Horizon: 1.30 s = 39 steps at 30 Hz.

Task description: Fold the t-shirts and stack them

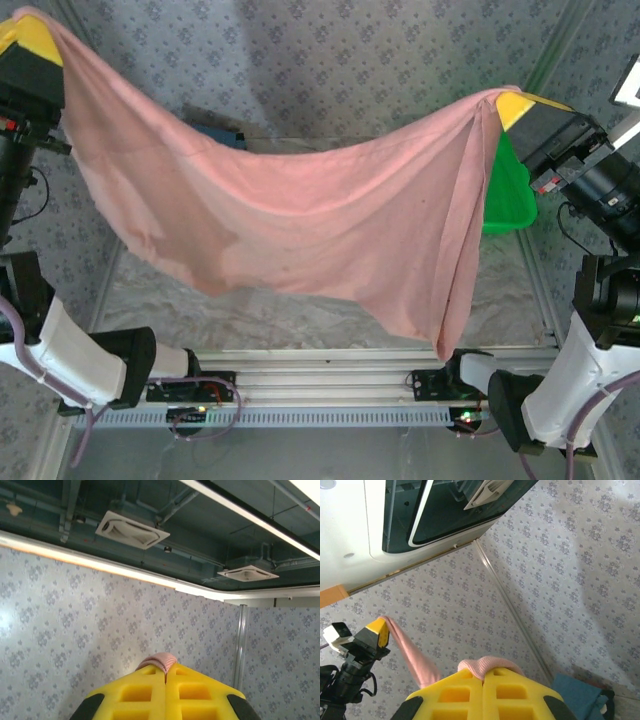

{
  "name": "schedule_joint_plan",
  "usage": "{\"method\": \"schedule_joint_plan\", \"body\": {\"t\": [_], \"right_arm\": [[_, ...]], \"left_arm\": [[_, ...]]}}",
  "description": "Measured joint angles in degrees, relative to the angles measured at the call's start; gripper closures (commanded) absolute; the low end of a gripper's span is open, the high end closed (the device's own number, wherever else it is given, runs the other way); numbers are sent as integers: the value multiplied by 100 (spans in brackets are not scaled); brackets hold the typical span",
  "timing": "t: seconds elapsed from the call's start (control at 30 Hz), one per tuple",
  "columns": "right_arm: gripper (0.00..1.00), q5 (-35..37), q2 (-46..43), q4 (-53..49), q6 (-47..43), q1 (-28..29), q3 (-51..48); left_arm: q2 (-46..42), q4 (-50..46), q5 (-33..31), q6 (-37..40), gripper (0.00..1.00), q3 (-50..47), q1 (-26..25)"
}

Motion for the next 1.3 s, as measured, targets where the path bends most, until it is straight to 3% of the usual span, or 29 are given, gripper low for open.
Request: {"method": "schedule_joint_plan", "body": {"t": [0.2, 0.33, 0.6, 0.83, 1.03, 1.3], "right_arm": [[100, -61, -90, -55, -103, -7, -413], [100, -57, -313, -85, -328, -17, -1517], [100, 321, -225, -243, -1060, -37, -3893], [100, 1012, 850, -494, -1829, -48, -4730], [100, 1593, 2223, -529, -2378, -31, -4579], [100, 2315, 4369, -831, -2914, 188, -2789]], "left_arm": [[33, 4, -44, 190, 100, -7, 0], [46, -179, -37, 479, 100, -560, 0], [-203, 50, -205, 1200, 100, -4103, -131], [570, 531, -704, 1814, 100, -6118, -667], [1648, 966, -1261, 2151, 100, -6312, -962], [3165, 1014, -1980, 2457, 100, -4944, -1244]]}}
